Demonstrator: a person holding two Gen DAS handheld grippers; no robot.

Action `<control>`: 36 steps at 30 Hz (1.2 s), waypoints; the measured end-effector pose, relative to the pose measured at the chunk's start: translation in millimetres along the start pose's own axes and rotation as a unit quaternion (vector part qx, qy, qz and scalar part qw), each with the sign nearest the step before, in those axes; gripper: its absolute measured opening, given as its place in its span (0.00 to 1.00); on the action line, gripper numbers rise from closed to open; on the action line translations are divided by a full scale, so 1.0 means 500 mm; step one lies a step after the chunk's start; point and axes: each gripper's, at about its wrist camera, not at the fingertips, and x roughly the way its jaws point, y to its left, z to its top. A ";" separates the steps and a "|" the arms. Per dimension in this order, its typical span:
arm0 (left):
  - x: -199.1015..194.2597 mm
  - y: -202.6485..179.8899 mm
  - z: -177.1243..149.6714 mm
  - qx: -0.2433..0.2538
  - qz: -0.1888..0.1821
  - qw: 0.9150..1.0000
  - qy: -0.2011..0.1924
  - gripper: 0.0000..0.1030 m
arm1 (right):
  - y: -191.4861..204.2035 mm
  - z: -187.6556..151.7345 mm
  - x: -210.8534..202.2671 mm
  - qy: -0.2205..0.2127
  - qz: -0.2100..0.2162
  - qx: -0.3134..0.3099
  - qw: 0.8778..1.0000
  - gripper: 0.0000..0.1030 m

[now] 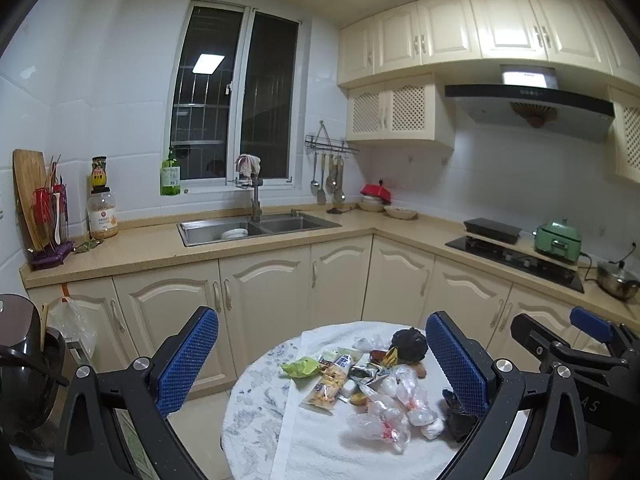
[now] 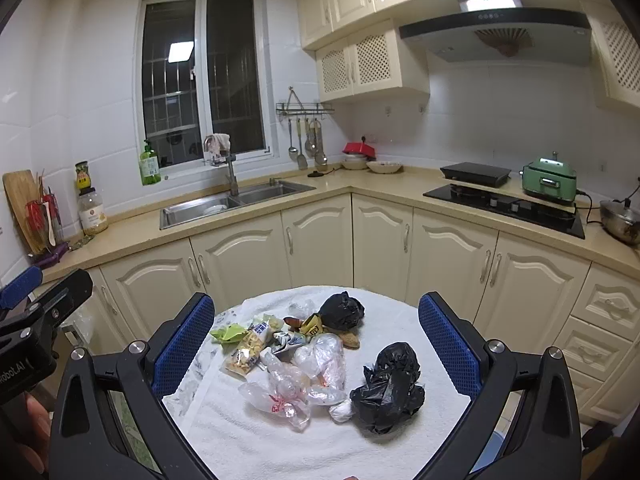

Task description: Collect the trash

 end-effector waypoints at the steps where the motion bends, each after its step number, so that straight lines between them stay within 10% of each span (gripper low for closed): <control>1: -0.002 0.001 0.002 -0.001 -0.001 1.000 0.000 0.99 | -0.002 0.001 -0.003 -0.001 0.000 0.000 1.000 1.00; 36: -0.004 -0.007 -0.029 0.012 -0.013 1.000 -0.010 0.99 | 0.003 0.024 -0.006 -0.005 0.008 -0.003 1.000 1.00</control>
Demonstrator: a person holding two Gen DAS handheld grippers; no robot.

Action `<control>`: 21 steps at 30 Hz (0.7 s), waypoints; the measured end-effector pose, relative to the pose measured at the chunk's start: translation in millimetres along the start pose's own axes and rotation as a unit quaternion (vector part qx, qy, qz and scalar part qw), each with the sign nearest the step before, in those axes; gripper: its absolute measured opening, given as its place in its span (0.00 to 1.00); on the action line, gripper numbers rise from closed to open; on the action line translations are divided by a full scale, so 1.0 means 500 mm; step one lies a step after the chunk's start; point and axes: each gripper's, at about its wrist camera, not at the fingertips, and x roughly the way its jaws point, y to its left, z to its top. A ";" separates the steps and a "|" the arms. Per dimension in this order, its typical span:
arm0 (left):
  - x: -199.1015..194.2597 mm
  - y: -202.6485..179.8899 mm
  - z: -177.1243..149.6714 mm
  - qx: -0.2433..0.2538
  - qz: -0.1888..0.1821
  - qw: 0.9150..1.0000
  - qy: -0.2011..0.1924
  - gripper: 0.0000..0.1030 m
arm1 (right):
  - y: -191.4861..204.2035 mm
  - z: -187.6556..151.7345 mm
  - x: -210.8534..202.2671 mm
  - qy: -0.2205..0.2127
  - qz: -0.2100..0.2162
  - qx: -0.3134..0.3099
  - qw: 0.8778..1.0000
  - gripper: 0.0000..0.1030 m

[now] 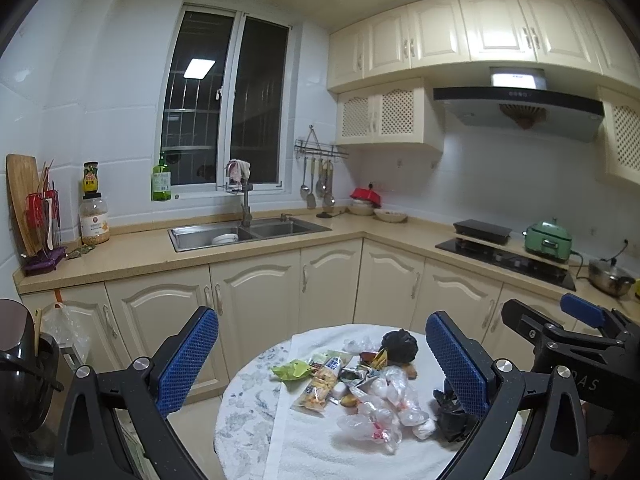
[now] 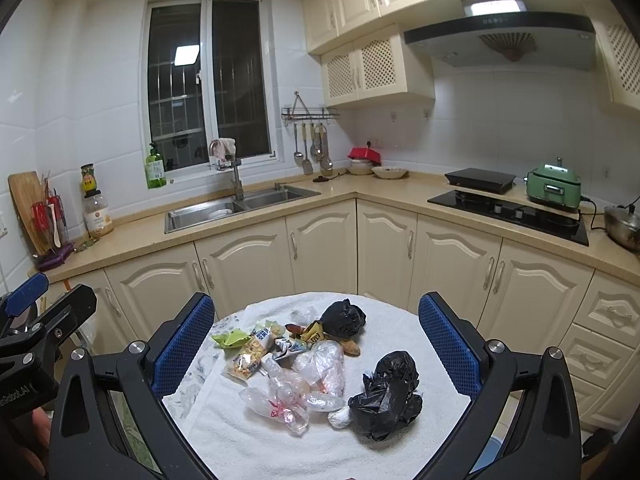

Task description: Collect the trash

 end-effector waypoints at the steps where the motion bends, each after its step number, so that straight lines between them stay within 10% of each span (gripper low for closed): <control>1: 0.004 0.001 0.000 -0.001 -0.002 1.000 0.001 0.99 | -0.002 -0.001 0.000 -0.001 0.000 -0.001 1.000 1.00; 21: 0.273 -0.048 -0.074 0.027 -0.024 0.986 0.160 0.99 | -0.145 -0.105 0.197 0.125 -0.042 0.030 0.991 1.00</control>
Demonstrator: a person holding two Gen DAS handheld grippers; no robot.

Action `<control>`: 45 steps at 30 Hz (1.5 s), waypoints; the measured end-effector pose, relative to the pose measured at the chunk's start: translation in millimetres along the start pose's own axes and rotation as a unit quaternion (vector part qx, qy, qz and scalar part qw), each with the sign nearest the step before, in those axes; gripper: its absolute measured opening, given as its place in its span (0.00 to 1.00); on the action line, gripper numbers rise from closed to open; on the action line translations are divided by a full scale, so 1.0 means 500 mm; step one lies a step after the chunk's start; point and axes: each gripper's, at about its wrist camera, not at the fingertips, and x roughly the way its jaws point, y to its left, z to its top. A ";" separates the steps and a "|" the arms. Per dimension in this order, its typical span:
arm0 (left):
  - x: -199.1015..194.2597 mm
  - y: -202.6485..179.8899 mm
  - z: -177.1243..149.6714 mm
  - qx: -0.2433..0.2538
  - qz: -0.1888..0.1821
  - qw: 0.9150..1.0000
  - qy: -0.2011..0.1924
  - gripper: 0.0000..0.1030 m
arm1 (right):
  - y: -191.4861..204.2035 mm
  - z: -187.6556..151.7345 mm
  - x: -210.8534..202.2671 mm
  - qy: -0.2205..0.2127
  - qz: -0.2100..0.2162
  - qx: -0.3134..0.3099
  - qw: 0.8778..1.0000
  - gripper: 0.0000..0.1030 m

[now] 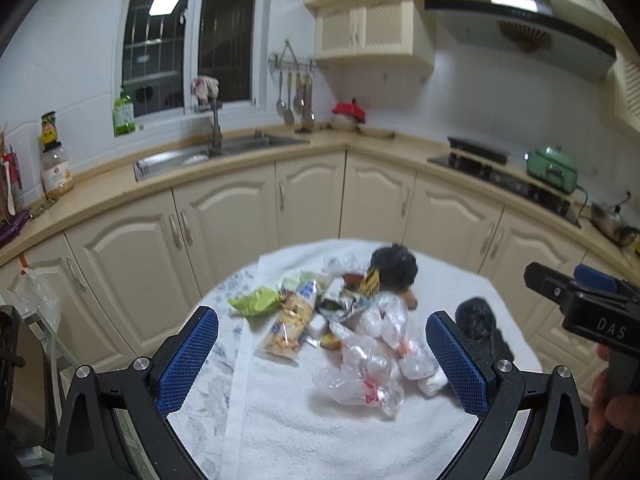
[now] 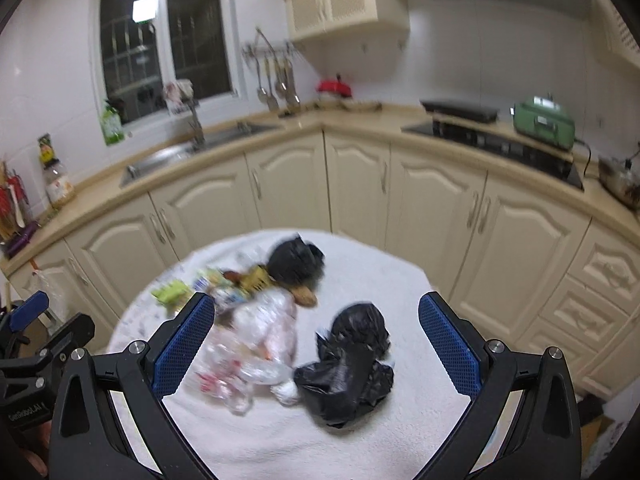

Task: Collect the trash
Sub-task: 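Grasp the black plastic bag with the right tool while the left tool grasps clear plastic bags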

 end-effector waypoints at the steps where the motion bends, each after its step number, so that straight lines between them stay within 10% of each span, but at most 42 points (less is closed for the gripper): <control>1: 0.019 -0.004 0.006 0.002 0.000 1.000 0.012 0.99 | -0.010 -0.006 0.022 0.013 -0.001 0.004 1.000 1.00; 21: 0.381 -0.038 0.007 0.013 -0.023 0.987 0.159 0.99 | -0.080 -0.091 0.270 0.180 -0.003 0.037 0.983 0.99; 29: 0.466 -0.056 -0.021 0.005 -0.060 0.982 0.180 0.99 | -0.088 -0.120 0.315 0.212 -0.007 0.045 0.976 0.84; 31: 0.498 -0.058 -0.032 0.001 -0.055 0.979 0.197 0.72 | -0.089 -0.126 0.321 0.215 -0.007 0.041 0.976 0.83; 36: 0.530 -0.050 -0.048 -0.005 -0.072 0.978 0.197 0.49 | -0.105 -0.140 0.321 0.204 0.011 0.052 0.978 0.77; 45: 0.490 -0.035 -0.087 0.013 -0.058 0.983 0.176 0.47 | -0.115 -0.151 0.277 0.180 0.041 0.074 0.980 0.70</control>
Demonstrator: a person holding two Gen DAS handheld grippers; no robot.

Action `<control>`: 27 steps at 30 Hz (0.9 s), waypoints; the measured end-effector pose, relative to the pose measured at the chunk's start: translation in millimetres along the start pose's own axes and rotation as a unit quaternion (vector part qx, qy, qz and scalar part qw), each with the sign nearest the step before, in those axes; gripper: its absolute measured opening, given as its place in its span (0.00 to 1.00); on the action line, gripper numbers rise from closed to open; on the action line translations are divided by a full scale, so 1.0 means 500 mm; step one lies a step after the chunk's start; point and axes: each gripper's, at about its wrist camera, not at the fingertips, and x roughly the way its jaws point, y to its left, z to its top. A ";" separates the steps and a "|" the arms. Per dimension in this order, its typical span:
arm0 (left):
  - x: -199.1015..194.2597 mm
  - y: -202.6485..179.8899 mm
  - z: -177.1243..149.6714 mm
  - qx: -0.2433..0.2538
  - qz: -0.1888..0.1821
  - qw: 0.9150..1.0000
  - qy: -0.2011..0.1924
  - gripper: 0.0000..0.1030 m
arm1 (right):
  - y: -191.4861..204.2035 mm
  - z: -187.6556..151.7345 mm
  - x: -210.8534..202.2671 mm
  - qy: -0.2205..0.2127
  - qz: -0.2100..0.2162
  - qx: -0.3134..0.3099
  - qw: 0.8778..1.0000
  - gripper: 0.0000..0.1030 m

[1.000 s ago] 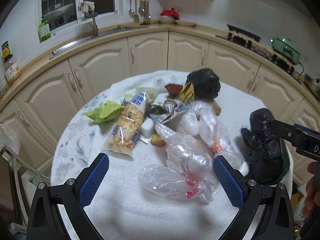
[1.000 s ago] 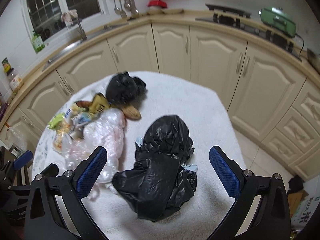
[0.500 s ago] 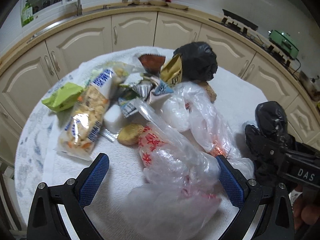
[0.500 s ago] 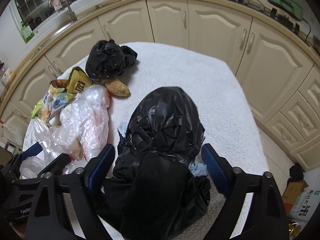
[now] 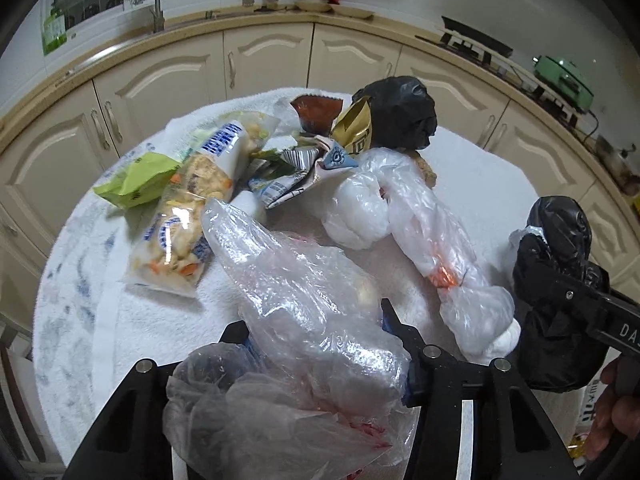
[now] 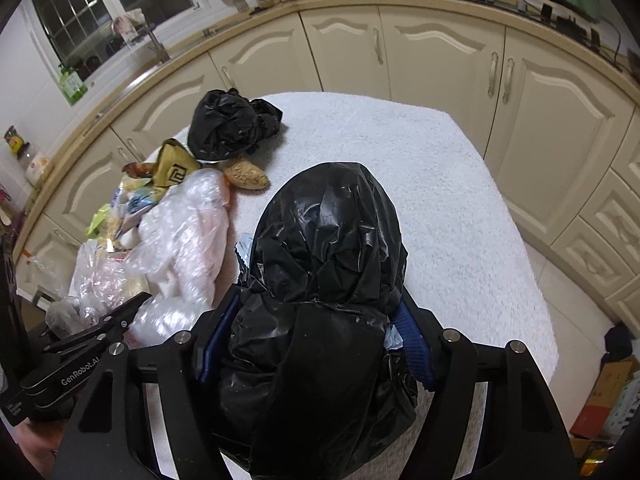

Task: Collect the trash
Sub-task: 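Grasp the black plastic bag with the right tool while the left tool grasps clear plastic bags, then carry both bags to the blue bin and open both tools to drop them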

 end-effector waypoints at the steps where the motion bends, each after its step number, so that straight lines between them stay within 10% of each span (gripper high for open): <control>1: -0.010 0.000 -0.004 0.002 0.003 1.000 -0.005 0.47 | 0.000 -0.005 -0.007 -0.004 0.006 0.002 1.000 0.70; 16: -0.213 -0.145 -0.042 0.061 -0.033 0.992 -0.104 0.47 | -0.055 -0.022 -0.201 -0.110 0.041 0.028 0.993 0.69; 27: -0.191 -0.455 -0.109 0.177 -0.156 0.968 -0.087 0.47 | -0.339 -0.089 -0.379 -0.177 -0.041 0.144 0.973 0.69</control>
